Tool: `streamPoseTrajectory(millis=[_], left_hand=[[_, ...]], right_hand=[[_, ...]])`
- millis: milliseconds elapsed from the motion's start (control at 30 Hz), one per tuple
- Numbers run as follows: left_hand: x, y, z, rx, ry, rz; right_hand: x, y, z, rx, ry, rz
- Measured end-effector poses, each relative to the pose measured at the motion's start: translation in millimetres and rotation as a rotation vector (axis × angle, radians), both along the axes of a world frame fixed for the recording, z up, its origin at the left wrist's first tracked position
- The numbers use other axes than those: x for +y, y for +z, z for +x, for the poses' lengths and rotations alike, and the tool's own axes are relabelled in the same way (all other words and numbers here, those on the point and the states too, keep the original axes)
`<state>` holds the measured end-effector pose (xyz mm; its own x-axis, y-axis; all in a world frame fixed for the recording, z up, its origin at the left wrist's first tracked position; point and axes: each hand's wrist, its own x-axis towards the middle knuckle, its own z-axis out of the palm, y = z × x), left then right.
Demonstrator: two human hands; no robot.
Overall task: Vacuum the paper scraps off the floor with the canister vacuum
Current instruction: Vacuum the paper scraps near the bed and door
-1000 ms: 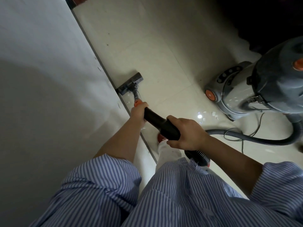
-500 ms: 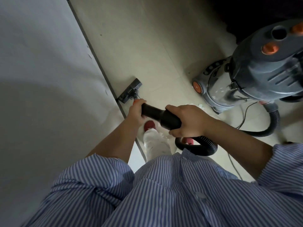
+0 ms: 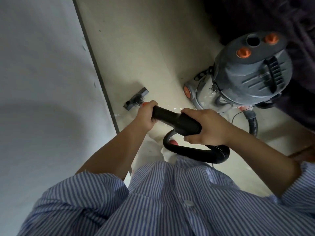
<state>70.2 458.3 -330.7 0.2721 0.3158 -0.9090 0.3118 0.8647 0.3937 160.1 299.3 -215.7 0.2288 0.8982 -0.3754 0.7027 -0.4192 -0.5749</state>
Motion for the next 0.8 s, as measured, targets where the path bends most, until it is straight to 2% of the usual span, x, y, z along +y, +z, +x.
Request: streamPoseTrajectory(millis=[167, 467, 800], left_hand=[[1.1, -0.3, -10.9, 0.028, 0.003, 0.063], [1.5, -29.0, -42.9, 0.159, -0.108, 0.077], [-7.8, -27.2, -71.4, 0.075, -0.203, 0.008]], right_hand=[[-5.2, -19.6, -9.9, 0.027, 0.004, 0.036], [-8.5, -53.2, -53.7, 0.128, -0.085, -0.058], [-16.5, -33.7, -90.0, 0.130, -0.155, -0.121]])
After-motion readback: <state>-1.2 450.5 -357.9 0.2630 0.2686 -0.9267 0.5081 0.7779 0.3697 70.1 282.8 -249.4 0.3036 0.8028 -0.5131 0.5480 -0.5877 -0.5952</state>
